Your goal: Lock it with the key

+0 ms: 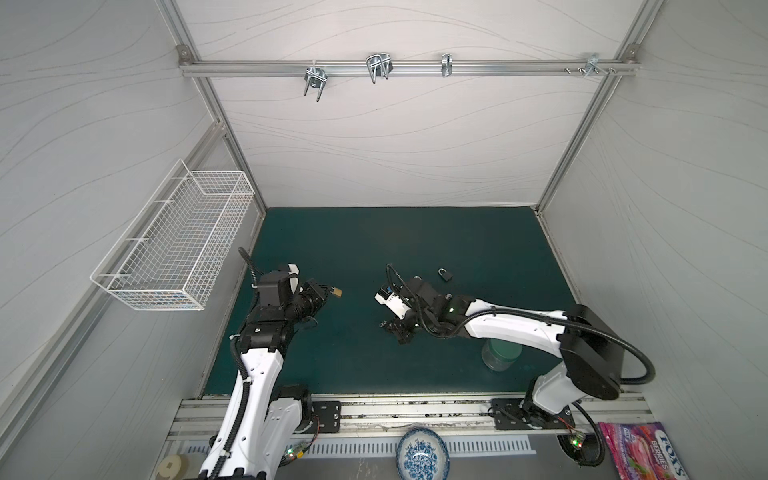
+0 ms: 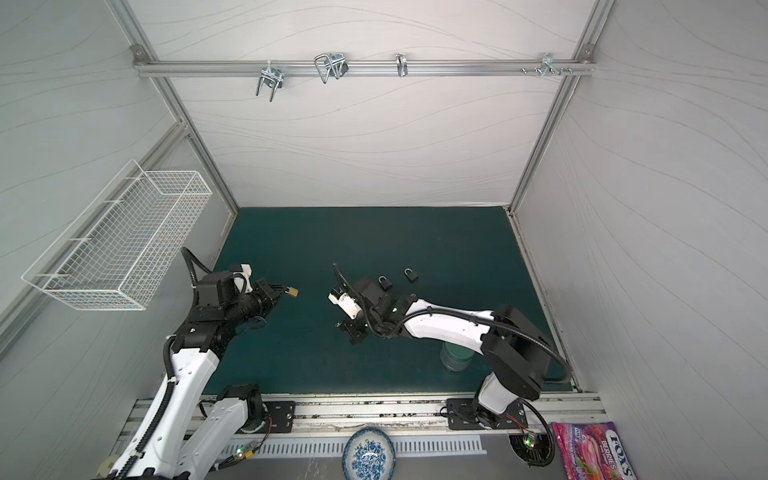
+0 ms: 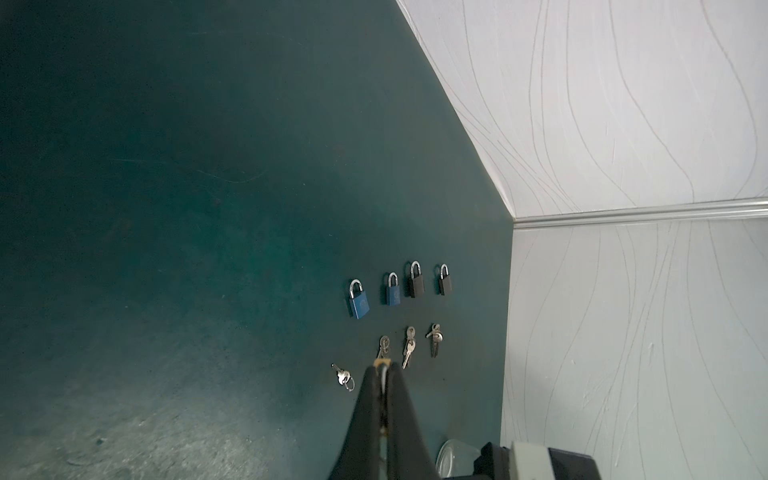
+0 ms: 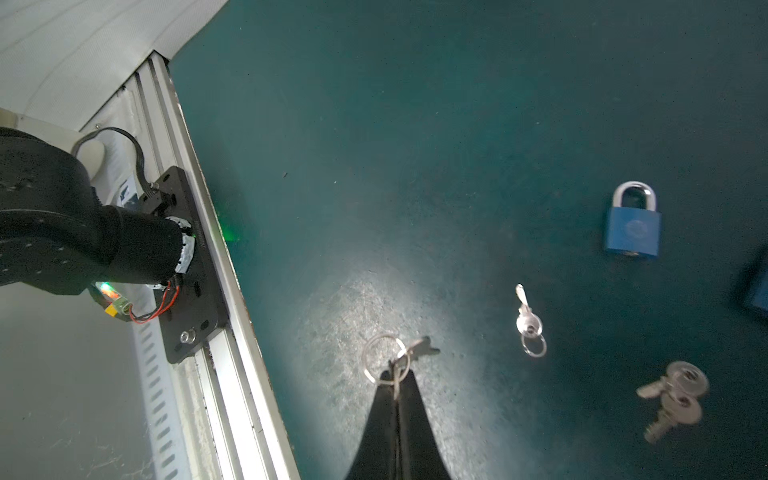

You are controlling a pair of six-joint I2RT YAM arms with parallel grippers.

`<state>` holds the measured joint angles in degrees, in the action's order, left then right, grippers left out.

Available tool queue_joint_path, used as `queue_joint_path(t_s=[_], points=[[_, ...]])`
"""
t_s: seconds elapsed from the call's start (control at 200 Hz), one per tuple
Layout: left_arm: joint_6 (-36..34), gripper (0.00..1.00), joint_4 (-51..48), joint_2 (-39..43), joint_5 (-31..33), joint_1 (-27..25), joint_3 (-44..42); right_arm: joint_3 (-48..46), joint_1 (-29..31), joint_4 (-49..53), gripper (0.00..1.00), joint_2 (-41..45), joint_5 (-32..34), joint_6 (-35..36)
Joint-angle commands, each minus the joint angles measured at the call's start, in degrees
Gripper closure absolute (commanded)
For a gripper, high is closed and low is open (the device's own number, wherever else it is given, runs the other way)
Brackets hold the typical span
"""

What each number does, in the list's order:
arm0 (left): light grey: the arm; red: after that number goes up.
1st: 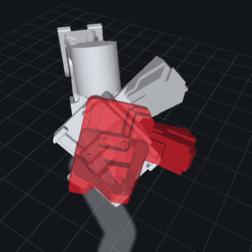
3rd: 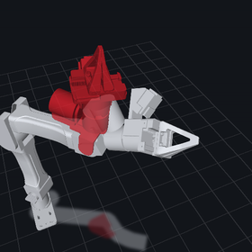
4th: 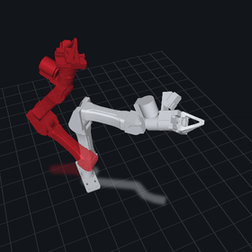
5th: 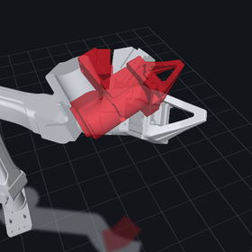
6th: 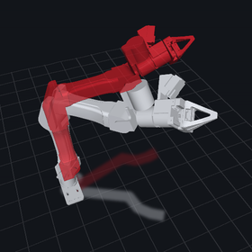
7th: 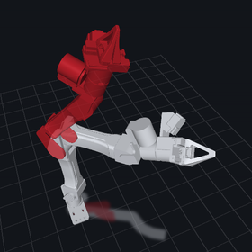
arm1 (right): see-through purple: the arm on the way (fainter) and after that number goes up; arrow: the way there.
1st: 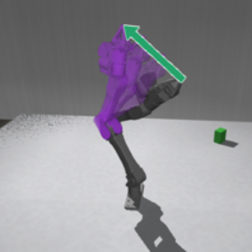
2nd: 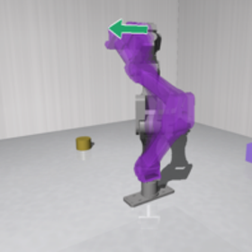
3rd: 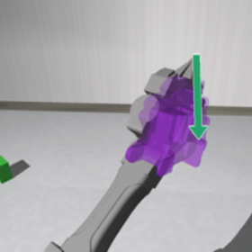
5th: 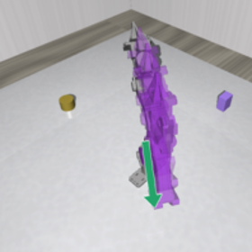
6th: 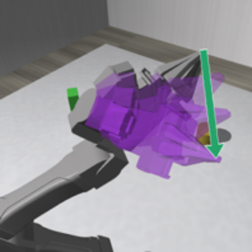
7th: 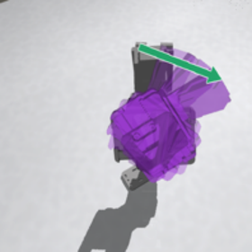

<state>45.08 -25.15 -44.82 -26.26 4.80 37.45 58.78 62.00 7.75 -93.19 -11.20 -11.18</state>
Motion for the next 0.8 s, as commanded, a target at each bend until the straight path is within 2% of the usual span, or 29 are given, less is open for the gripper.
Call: queue_joint_path(t_s=[0.0, 0.35, 0.61, 0.795], points=[[-0.32, 1.00, -0.37, 0.76, -1.42, 0.96, 0.65, 3.33, 1.35, 0.08, 1.00, -4.12, -1.76, -0.72], [-0.20, 1.00, 1.79, -0.19, -2.93, 1.08, 0.78, 11.75, 1.20, 5.06, 1.00, -17.28, -3.44, 0.02], [0.10, 1.00, 1.73, 0.82, -2.89, 1.09, 0.66, 12.93, -1.29, 5.42, 1.00, -20.25, -4.12, 0.00], [0.07, 1.00, 1.39, 1.43, -3.03, 1.09, 0.52, 13.51, -2.53, 5.97, 0.89, -21.60, -5.38, 0.49]])
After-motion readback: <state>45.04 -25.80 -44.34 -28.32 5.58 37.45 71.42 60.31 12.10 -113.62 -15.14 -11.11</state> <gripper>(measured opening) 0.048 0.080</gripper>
